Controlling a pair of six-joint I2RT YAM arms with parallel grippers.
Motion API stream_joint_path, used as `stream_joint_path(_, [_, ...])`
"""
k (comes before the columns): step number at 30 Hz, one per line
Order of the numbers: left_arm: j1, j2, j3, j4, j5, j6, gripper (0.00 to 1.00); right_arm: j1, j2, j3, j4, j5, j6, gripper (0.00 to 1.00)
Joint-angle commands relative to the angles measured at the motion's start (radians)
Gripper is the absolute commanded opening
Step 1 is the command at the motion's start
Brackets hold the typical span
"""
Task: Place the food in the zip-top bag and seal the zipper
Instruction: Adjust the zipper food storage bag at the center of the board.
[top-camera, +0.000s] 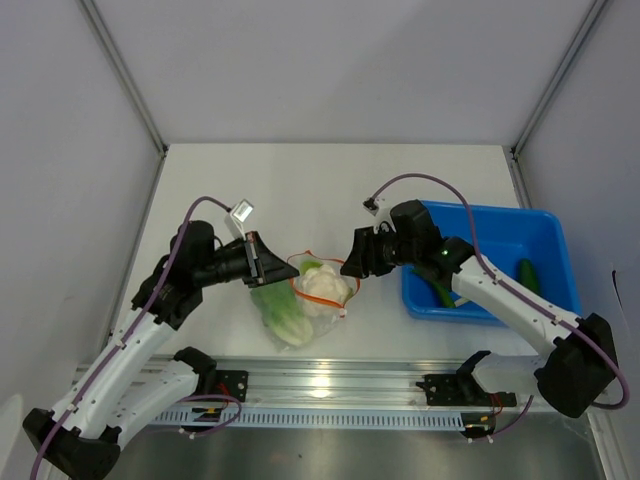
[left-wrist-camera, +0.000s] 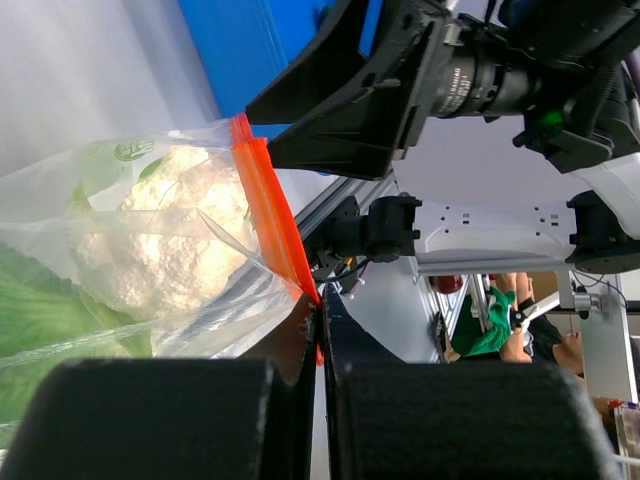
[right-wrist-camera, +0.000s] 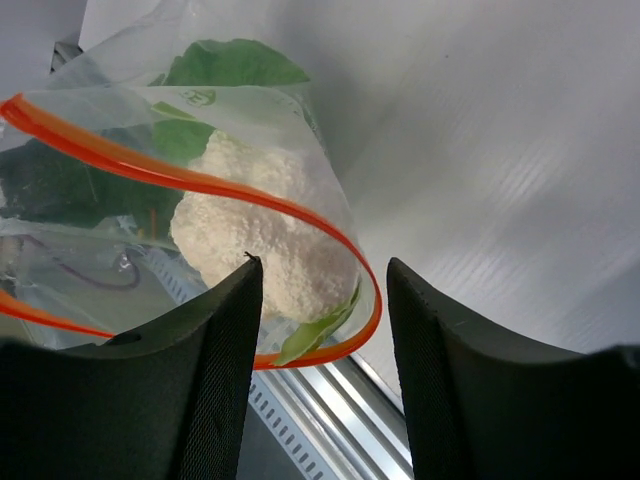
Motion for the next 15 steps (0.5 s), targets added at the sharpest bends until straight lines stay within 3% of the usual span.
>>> stream_joint_path(1, [0.005,-0.024,0.024,0.044,0.040,-0.019,0.01,-0.004,0.024,-0.014,0.084,-0.025,-0.025,0.55])
stream_joint_path(8, [0.005,-0.031,0.030,0.032,0.040,-0.019,0.01,-0.006,0.050,-0.023,0.080,-0.011,-0.043,0.49])
stream_joint_path(11, [0.005,-0.031,0.030,0.033,0.044,-0.021,0.01,-0.006,0.058,-0.049,0.101,-0.025,-0.040,0.38])
stream_joint_path(14, [0.005,-0.036,0.031,0.032,0.046,-0.021,0.01,-0.006,0.061,-0.091,0.136,-0.037,-0.028,0.36])
stream_joint_path(15, [0.005,-0.038,0.030,0.030,0.048,-0.022,0.01,-0.006,0.061,-0.100,0.147,-0.039,-0.025,0.31])
